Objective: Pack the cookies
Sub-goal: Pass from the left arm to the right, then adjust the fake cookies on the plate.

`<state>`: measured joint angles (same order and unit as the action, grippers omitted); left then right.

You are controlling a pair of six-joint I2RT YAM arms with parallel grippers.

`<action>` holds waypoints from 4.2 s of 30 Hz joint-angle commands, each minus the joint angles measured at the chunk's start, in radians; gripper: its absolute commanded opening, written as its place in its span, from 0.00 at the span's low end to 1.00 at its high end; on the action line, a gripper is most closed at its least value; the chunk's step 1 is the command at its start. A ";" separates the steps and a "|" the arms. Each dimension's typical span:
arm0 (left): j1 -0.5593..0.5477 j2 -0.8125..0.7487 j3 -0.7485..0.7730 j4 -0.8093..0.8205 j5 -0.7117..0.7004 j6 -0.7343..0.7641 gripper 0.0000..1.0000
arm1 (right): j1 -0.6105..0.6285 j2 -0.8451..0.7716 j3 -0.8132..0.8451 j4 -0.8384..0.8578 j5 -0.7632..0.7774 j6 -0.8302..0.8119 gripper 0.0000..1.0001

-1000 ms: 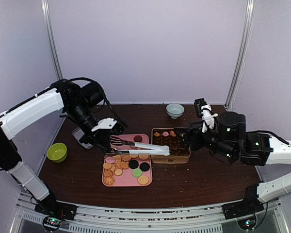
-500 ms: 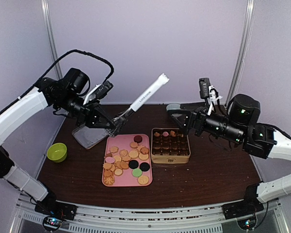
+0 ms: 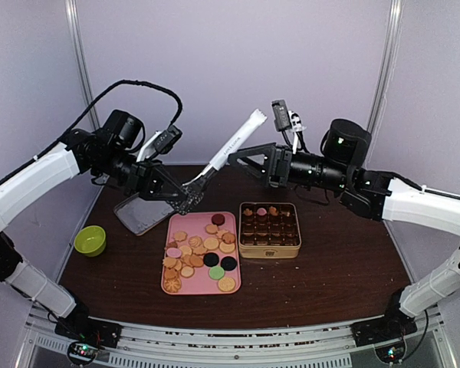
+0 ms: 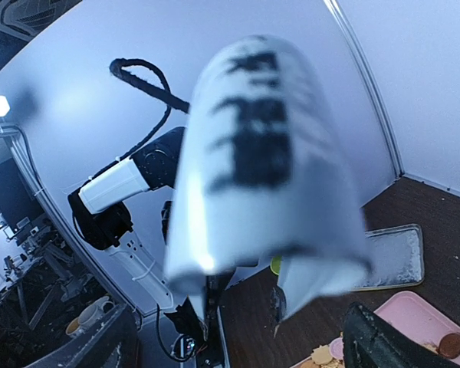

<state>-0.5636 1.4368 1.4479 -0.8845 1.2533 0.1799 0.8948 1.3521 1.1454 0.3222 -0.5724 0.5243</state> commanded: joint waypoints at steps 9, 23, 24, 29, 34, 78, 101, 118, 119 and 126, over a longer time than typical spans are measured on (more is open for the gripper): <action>0.003 0.009 0.024 -0.061 0.000 0.121 0.00 | -0.040 0.074 0.098 0.096 -0.188 0.108 0.75; 0.011 0.003 0.019 -0.078 -0.029 0.151 0.00 | -0.074 0.130 0.191 -0.027 -0.261 0.103 0.57; 0.013 0.002 0.019 -0.083 -0.031 0.154 0.00 | -0.074 0.135 0.203 -0.049 -0.274 0.092 0.56; 0.018 0.002 0.019 -0.122 -0.031 0.190 0.00 | -0.074 0.144 0.227 -0.138 -0.320 0.046 0.55; 0.020 -0.003 0.019 -0.125 -0.037 0.194 0.00 | -0.072 0.157 0.225 -0.171 -0.340 0.039 0.55; 0.355 -0.241 -0.185 -0.050 -0.968 0.240 0.98 | 0.270 0.254 0.136 -0.497 0.555 -0.303 0.28; 0.361 -0.200 -0.208 -0.039 -0.910 0.212 0.98 | 0.361 0.293 0.086 -0.476 0.788 -0.306 0.29; 0.361 -0.193 -0.207 -0.046 -0.881 0.213 0.98 | 0.368 0.327 0.088 -0.476 0.775 -0.307 0.37; 0.361 -0.193 -0.207 -0.047 -0.881 0.213 0.98 | 0.369 0.330 0.089 -0.476 0.772 -0.307 0.37; 0.362 -0.191 -0.207 -0.047 -0.872 0.212 0.98 | 0.382 0.354 0.105 -0.486 0.797 -0.329 0.39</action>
<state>-0.2100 1.2373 1.2434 -0.9611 0.3573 0.4011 1.2610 1.6855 1.2346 -0.1871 0.1925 0.2104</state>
